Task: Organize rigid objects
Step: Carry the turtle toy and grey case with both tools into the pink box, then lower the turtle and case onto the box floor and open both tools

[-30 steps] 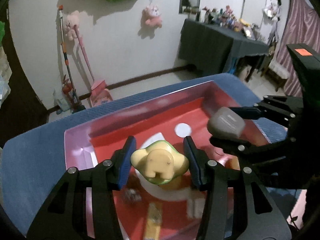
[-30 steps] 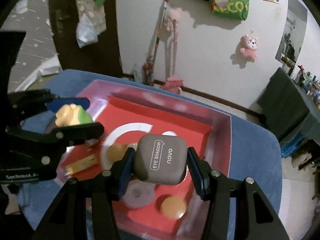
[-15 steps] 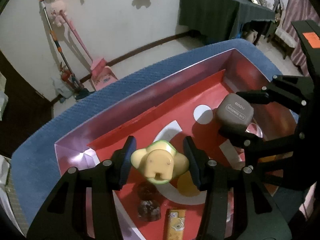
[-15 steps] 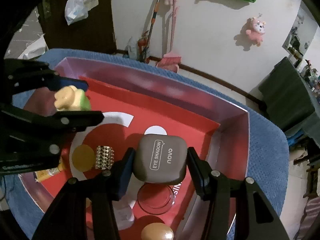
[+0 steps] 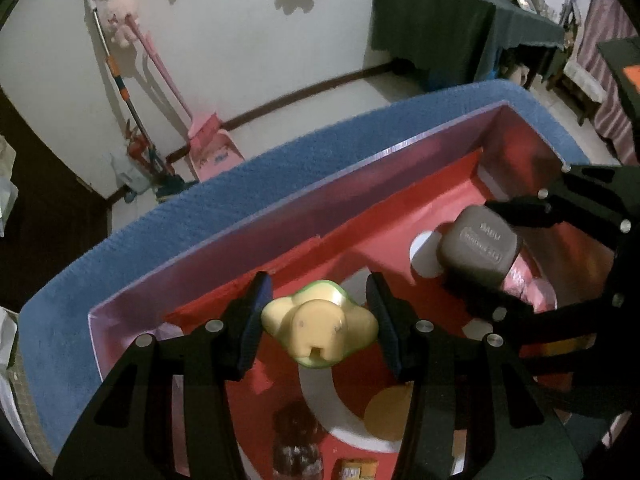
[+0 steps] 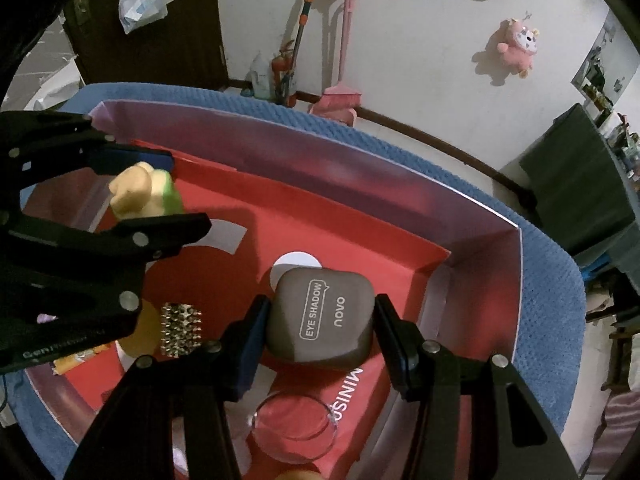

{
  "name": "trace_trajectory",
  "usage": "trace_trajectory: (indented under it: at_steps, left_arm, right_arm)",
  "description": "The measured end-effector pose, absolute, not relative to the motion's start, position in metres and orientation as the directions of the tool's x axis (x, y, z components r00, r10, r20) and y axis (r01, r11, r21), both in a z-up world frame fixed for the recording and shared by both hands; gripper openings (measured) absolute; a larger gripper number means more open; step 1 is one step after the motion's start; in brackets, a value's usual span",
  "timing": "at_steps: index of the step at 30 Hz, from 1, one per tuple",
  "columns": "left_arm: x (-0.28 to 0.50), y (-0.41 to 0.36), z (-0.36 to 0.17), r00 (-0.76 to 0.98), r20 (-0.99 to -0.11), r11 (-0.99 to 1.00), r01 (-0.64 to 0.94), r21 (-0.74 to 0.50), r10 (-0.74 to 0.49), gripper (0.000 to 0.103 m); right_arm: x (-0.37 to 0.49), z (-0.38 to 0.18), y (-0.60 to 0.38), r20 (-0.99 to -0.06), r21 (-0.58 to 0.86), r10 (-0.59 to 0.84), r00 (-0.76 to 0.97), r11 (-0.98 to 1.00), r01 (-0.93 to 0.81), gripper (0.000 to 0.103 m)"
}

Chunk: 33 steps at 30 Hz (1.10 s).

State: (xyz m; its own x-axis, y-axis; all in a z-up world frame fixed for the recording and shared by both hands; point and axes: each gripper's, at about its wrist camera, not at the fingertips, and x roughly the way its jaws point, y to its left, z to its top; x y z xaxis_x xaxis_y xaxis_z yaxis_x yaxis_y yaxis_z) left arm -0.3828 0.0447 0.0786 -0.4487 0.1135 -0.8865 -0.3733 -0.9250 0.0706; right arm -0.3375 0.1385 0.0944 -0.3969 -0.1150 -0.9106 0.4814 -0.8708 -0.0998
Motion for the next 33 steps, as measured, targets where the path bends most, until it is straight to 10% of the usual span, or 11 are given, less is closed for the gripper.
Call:
trace_trajectory:
  at_steps: [33]
  left_arm:
    - [-0.370, 0.025, 0.065, -0.370, -0.917, -0.953, -0.303, -0.030, 0.146, 0.047]
  right_arm:
    - [-0.340, 0.087, 0.132, -0.924, -0.115, -0.077, -0.376, -0.879, 0.463, 0.054]
